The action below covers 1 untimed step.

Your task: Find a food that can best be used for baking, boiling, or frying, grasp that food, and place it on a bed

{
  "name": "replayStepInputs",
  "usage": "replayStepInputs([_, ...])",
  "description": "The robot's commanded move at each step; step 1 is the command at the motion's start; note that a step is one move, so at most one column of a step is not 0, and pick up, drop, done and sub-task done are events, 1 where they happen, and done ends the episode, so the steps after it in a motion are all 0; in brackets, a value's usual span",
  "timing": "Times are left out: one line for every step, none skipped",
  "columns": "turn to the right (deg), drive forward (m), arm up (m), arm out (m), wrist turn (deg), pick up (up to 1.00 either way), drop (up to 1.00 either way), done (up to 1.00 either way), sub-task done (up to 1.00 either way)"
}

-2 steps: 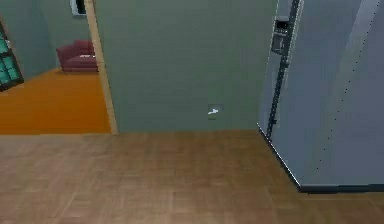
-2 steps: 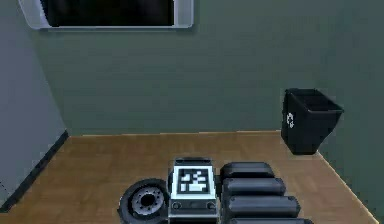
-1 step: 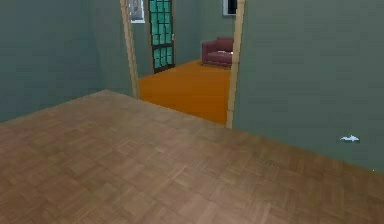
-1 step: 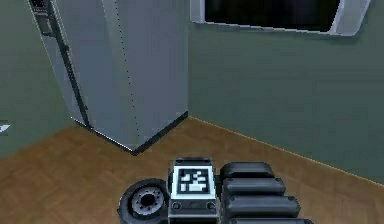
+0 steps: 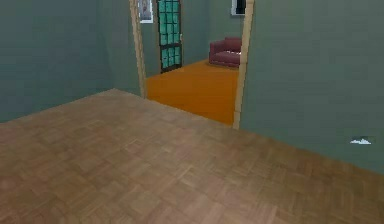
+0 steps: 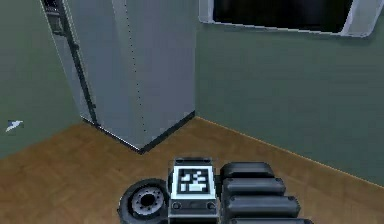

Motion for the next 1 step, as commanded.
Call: replayStepInputs([0.0,1.0,0.0,0.0,0.0,0.0,0.0,0.0,0.0])
